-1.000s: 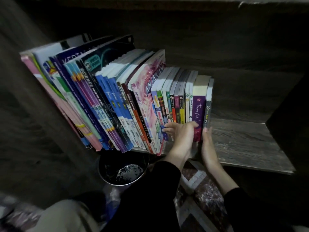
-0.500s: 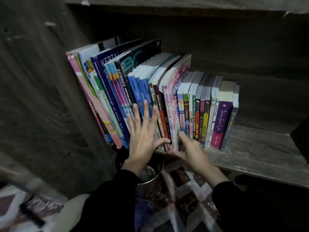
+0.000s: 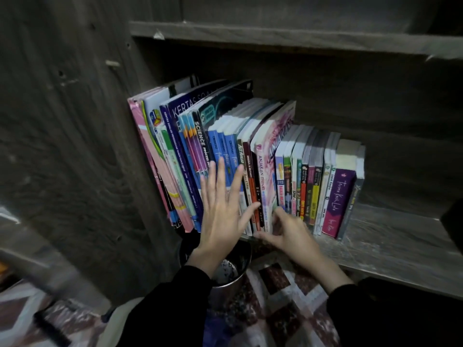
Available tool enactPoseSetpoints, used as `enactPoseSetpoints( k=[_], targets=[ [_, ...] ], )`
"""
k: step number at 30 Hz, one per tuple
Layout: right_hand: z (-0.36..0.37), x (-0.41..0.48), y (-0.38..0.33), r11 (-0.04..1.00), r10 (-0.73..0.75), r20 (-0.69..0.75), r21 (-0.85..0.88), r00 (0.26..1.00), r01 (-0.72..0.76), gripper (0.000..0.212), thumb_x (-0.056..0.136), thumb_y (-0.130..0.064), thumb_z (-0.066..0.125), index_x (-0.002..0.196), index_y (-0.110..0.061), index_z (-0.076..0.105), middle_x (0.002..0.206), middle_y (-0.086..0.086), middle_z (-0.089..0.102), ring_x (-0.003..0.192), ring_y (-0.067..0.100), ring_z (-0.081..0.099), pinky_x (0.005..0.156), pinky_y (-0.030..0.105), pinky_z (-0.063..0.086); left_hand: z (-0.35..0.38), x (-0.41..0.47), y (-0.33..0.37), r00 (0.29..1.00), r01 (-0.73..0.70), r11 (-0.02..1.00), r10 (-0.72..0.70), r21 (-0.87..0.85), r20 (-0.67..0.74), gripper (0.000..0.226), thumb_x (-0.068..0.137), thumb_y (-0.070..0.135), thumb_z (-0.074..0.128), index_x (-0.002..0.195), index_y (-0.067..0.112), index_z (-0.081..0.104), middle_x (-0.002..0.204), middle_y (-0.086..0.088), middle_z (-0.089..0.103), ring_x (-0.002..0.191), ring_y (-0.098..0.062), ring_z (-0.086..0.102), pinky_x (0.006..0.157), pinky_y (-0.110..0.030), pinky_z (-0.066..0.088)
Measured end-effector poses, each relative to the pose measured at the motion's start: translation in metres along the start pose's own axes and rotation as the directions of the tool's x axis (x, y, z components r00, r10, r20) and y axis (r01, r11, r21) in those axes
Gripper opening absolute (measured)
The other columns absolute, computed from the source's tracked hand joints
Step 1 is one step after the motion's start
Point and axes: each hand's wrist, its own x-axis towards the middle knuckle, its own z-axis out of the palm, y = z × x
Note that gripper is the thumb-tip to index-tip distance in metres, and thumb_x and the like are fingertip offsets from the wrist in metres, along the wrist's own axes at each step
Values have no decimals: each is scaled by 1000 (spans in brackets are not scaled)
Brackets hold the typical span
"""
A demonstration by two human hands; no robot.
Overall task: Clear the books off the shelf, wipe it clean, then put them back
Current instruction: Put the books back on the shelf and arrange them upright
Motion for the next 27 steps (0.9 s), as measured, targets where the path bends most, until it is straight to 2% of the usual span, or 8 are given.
enactPoseSetpoints(
  k=[3,6,8,10,12,21,24,27],
  targets=[
    [-38,1,-25,981,-187,-237,-5,953,192,20,87,-41,55,82,-21,52,63,-4,59,52,9,56,47,28,46,-24,21,11,983,42,994,-59,-98,-175,54,92,37,50,139,16,35,142,-9,30,133,-27,24,109,-38,22],
    [-78,11,-47,946,-324,-566,-221,759,239,18,86,-27,46,91,-16,60,83,-1,62,74,13,51,57,27,40,-41,48,24,989,34,999,-38,-33,-143,54,91,38,51,139,14,41,135,-13,38,126,-27,26,104,-32,22],
    [-92,24,-49,915,-306,-446,-382,841,130,36,90,-29,50,123,-15,56,126,6,56,119,20,42,91,41,42,-44,57,32,999,26,1000,-26,-1,-46,54,92,40,51,140,18,42,139,-14,36,130,-27,20,105,-37,21],
    [-92,33,-42,875,-188,-189,-478,964,77,58,96,-39,46,148,-22,28,156,0,25,145,22,13,117,44,9,-45,58,37,999,35,999,-35,-7,6,48,92,39,51,136,21,46,142,-13,32,133,-28,16,108,-45,23],
    [-88,36,-36,854,-166,-114,-513,979,85,67,96,-45,43,152,-25,14,160,-4,10,147,19,3,118,39,-5,-47,58,40,998,55,998,-55,-13,5,43,92,37,52,132,23,51,142,-12,32,134,-29,15,107,-48,24],
    [-88,35,-42,873,-151,-104,-481,983,83,77,90,-35,57,152,-26,11,160,-4,8,148,19,1,116,38,-9,-52,42,53,983,185,982,-185,-31,2,46,88,41,40,130,26,48,124,-11,40,115,-21,27,91,-36,31],
    [-89,37,-42,872,-152,-89,-480,984,92,78,89,-33,58,151,-26,11,160,-3,8,147,19,1,116,38,-9,-54,53,51,978,207,978,-206,-31,43,48,89,38,47,134,23,46,119,-9,39,109,-19,26,87,-29,25],
    [-89,37,-42,871,-155,-89,-483,984,94,80,88,-32,59,151,-26,10,160,-3,7,147,19,0,115,37,-10,-51,56,54,976,214,976,-211,-35,61,51,89,34,55,138,21,45,114,-8,40,103,-20,29,86,-32,32]
  ],
)
